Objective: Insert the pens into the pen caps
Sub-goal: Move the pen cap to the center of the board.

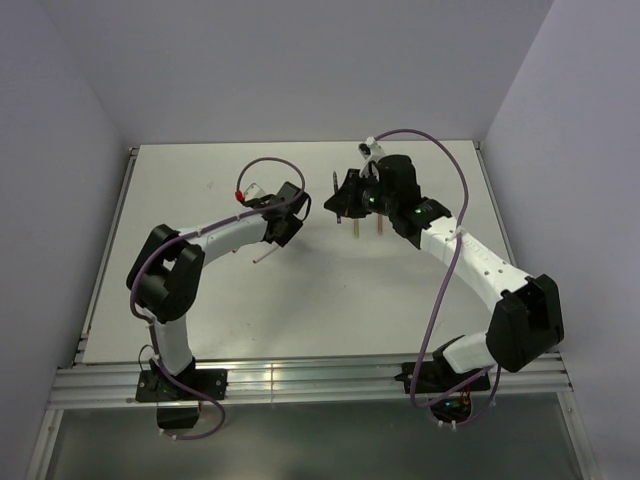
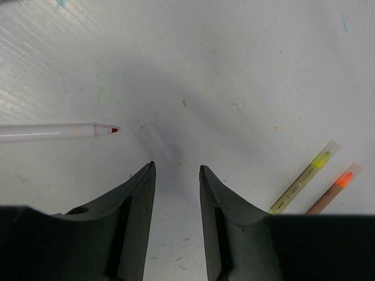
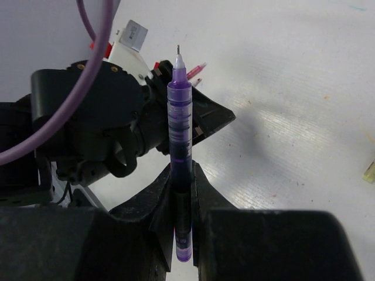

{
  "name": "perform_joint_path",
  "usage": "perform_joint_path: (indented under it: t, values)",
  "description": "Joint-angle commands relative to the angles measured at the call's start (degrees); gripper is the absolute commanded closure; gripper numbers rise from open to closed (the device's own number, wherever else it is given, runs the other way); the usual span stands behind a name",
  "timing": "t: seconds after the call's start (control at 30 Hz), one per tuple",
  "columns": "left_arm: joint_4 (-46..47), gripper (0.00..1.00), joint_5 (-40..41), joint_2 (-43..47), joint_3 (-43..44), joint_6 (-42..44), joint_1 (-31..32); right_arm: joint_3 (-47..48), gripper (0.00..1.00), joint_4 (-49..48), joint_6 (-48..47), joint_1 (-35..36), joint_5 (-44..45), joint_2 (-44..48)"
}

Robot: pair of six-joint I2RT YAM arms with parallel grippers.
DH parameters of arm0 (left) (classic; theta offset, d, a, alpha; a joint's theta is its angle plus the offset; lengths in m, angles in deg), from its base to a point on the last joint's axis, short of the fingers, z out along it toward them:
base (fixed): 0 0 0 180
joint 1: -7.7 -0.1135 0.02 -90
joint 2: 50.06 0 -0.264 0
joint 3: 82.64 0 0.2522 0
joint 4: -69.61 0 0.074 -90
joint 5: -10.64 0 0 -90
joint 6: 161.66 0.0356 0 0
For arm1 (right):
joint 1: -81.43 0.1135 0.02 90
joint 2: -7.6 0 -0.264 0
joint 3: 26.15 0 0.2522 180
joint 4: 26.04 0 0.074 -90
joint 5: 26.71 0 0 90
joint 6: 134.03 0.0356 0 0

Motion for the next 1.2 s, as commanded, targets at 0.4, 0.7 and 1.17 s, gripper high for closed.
perform_joint_path:
  t: [0.4, 0.7, 1.17]
  values:
    - [-11.52, 0.58, 5.56, -3.56, 7.95, -8.55, 1.73, -2.70, 1.00, -3.14, 1.21, -0.77, 3.50, 7.36]
    - [-14.07, 0.58, 6.09, -6.29, 9.62, -11.19, 1.73, -3.58, 1.00, -3.66, 1.65, -0.86, 3.41, 9.47]
    - [-15.56, 0.59, 5.47, -11.91, 14.62, -10.57, 1.81, -3.49, 1.00, -3.49, 1.48, -0.77, 2.88, 10.18]
